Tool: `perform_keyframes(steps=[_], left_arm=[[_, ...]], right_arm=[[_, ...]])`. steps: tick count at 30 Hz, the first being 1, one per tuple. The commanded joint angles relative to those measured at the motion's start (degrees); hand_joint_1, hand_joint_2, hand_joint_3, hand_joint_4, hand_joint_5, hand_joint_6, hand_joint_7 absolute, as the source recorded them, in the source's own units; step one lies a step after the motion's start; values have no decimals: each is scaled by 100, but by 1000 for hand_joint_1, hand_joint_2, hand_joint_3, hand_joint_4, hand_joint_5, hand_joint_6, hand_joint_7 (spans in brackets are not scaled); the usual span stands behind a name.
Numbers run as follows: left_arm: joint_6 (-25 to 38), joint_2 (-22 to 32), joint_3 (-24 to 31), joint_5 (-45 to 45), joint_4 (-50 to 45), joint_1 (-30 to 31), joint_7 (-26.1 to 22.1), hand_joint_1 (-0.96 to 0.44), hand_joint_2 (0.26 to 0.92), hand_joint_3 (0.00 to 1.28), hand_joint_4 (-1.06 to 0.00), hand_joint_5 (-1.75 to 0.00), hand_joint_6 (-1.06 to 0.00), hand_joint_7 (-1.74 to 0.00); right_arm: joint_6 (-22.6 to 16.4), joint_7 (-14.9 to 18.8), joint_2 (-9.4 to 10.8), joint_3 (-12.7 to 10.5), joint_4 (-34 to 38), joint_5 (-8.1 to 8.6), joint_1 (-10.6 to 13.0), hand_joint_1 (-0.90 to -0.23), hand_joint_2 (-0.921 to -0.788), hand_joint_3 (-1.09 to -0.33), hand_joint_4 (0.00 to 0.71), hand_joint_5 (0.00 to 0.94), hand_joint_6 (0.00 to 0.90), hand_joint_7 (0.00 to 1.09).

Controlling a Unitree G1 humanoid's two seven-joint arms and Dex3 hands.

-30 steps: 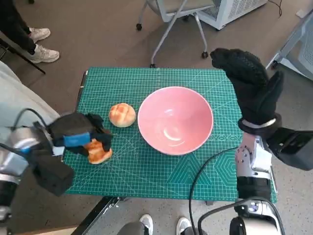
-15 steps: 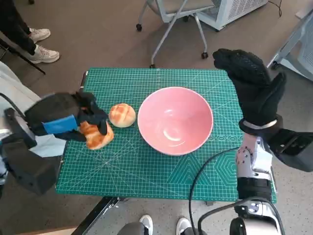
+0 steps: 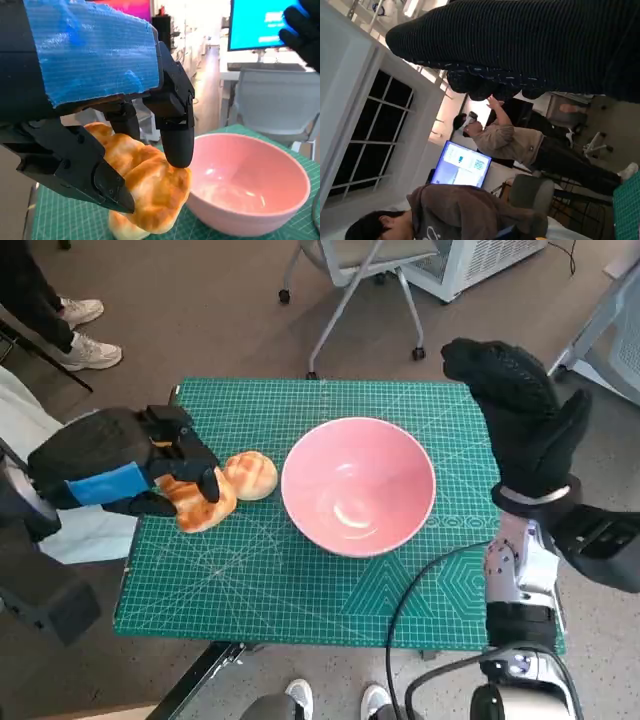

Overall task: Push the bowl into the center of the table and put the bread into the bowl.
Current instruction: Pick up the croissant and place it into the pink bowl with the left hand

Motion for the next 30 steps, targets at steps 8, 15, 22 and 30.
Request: perform_keyframes(steps=[8, 15, 22, 30], left_arm=[[178, -560, -476, 137, 138, -1115, -229, 1, 920, 23, -679, -1081, -742, -1128], [158, -1091, -922, 621, 602, -1907, -183, 1, 920, 15, -680, -1070, -764, -1113], [-98, -1796, -1304, 826, 1520, -2747, -114, 0, 920, 15, -679, -1090, -762, -1096], [-373, -2554, -1609, 1137, 2811, -3361, 232, 1, 920, 26, -679, -1051, -742, -1154]], right_arm=[[-51, -21, 49, 30, 156, -36, 7, -669, -921, -768, 163, 2, 20, 501], [-35, -18, 45, 39, 131, -36, 26, -678, -921, -772, 161, 1, 15, 505], [-58, 65, -18, -25, 204, 34, 52, -687, -921, -762, 164, 2, 16, 510], [-62, 90, -60, -65, 195, 98, 117, -681, -921, -752, 171, 3, 38, 480]])
